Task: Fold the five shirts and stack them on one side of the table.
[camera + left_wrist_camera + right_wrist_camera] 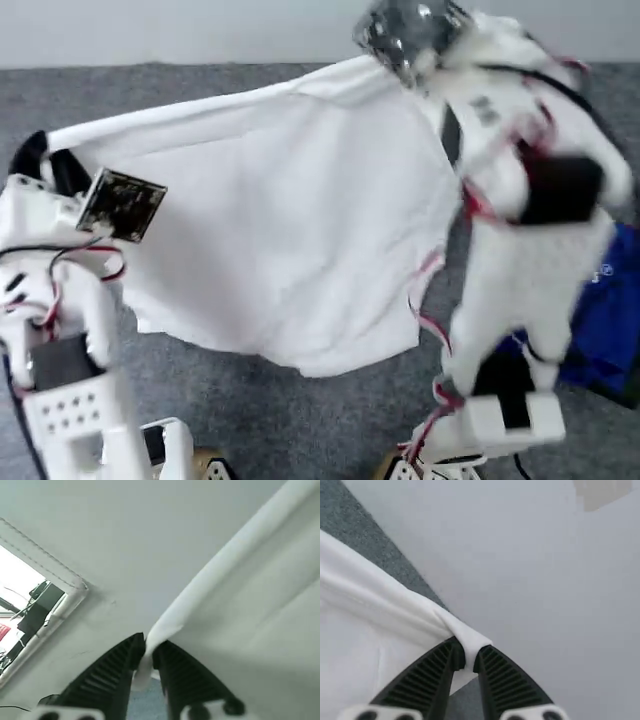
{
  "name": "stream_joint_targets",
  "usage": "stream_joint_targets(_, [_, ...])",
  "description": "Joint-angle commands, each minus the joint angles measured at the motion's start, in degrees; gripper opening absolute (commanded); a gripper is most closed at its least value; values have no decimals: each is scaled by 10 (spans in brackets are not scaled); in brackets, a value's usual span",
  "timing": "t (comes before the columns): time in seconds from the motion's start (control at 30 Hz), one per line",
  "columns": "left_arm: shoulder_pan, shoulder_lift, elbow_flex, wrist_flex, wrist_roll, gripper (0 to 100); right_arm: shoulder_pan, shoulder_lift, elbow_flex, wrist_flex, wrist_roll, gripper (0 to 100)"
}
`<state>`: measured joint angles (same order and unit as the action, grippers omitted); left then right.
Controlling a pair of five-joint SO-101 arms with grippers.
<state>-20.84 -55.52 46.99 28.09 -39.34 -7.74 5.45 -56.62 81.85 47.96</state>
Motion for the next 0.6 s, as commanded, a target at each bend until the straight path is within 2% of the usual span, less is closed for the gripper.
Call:
stream_joint_targets(0.0, [-1, 71, -11, -68, -9, 13, 0, 59, -11, -65, -25, 10])
stream_joint_targets(0.27, [1, 304, -128, -145, -8, 13, -8, 170, -11, -226, -42, 10])
stream_joint_targets(0.4, [-1, 405, -217, -147, -7, 13, -8, 213, -11, -327, -51, 10])
stream_joint_targets(0.57, [0, 496, -310, -146, -7, 13, -8, 254, -12, -386, -46, 10])
